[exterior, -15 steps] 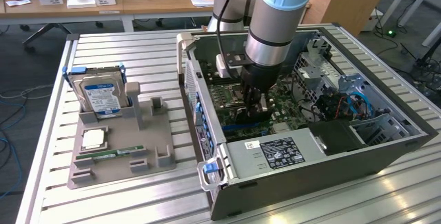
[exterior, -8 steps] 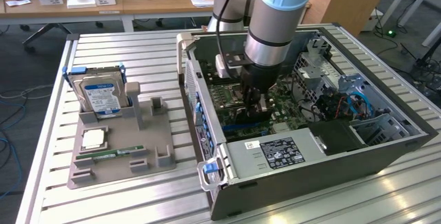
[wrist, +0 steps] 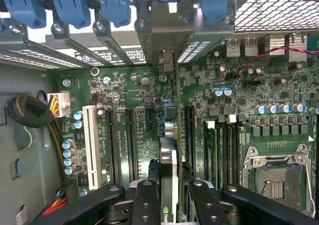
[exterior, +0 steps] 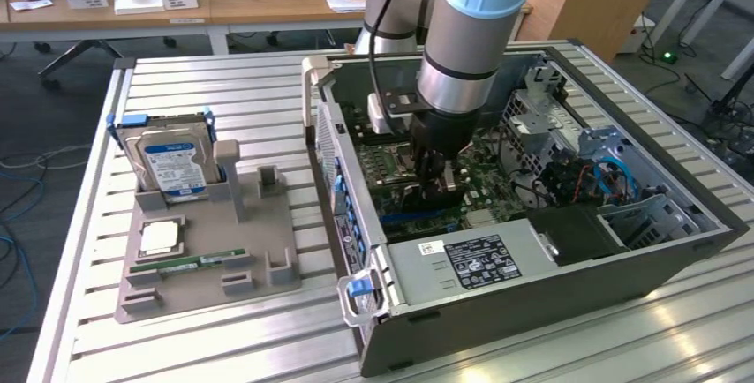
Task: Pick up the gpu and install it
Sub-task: 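Insert the gpu into the slot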
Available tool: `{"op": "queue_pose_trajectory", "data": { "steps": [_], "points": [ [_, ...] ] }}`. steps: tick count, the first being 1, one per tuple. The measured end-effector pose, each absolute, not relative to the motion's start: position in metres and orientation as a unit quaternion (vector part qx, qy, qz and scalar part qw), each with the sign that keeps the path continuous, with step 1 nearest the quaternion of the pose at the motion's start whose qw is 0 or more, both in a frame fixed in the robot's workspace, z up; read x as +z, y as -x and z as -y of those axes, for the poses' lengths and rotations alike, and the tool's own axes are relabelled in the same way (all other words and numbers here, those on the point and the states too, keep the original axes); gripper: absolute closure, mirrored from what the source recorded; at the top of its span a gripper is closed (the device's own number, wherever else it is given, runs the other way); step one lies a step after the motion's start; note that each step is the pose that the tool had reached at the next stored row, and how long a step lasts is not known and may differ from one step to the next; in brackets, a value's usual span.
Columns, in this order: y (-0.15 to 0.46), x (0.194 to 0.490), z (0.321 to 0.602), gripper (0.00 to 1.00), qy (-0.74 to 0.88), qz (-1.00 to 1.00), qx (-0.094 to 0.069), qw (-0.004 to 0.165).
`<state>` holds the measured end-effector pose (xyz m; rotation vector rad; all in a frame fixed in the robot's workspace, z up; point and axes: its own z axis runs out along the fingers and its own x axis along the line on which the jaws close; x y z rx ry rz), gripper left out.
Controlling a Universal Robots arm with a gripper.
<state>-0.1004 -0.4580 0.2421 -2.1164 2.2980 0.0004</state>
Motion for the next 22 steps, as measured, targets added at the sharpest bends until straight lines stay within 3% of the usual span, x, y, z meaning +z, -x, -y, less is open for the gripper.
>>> {"op": "queue_pose_trajectory", "data": {
  "steps": [22],
  "points": [
    [0.1005,0.2408,0.4580,0.73,0.677,-0.736,0.000,0.009]
  ]
}}
